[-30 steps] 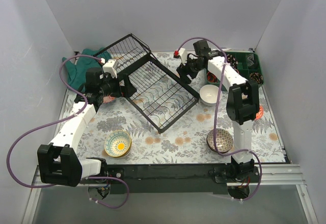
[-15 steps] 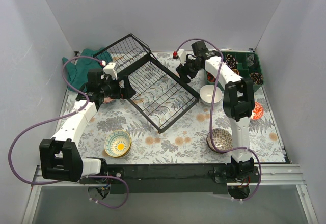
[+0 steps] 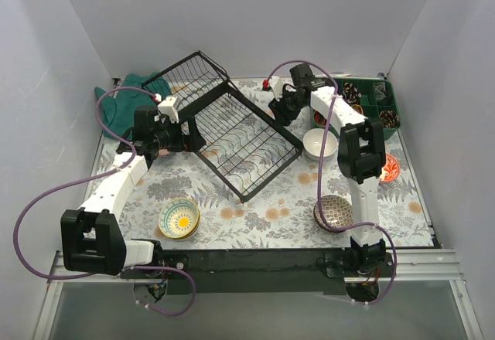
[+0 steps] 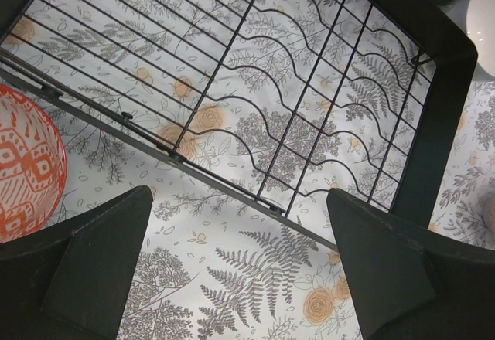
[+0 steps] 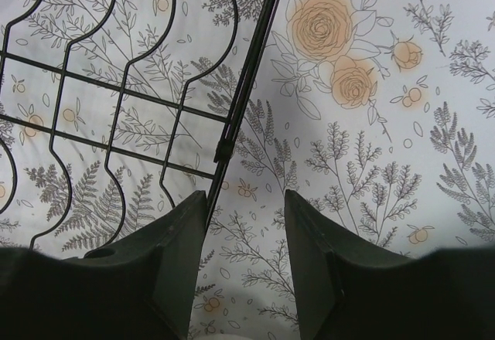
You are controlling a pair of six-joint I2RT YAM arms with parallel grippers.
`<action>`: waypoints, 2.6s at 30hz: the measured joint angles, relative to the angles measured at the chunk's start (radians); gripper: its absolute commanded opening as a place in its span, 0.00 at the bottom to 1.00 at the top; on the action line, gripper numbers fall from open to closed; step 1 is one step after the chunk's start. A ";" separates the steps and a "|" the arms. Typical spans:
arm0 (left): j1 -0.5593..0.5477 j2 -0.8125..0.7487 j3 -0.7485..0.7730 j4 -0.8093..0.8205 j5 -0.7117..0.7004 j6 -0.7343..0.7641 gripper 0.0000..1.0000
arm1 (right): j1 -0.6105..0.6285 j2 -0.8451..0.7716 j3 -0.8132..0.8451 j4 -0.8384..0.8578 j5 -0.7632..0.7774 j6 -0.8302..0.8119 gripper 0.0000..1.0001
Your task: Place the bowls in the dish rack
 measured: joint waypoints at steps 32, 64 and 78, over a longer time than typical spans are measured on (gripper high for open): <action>0.002 -0.053 -0.090 -0.026 -0.310 0.040 0.12 | 0.034 -0.198 -0.360 0.153 0.155 0.307 0.01; -0.013 0.512 0.282 -0.171 -0.215 0.090 0.00 | 0.058 -0.429 -0.681 0.246 0.176 0.571 0.21; -0.044 0.689 0.502 -0.158 -0.260 0.094 0.00 | 0.053 -0.441 -0.693 0.193 0.050 0.636 0.19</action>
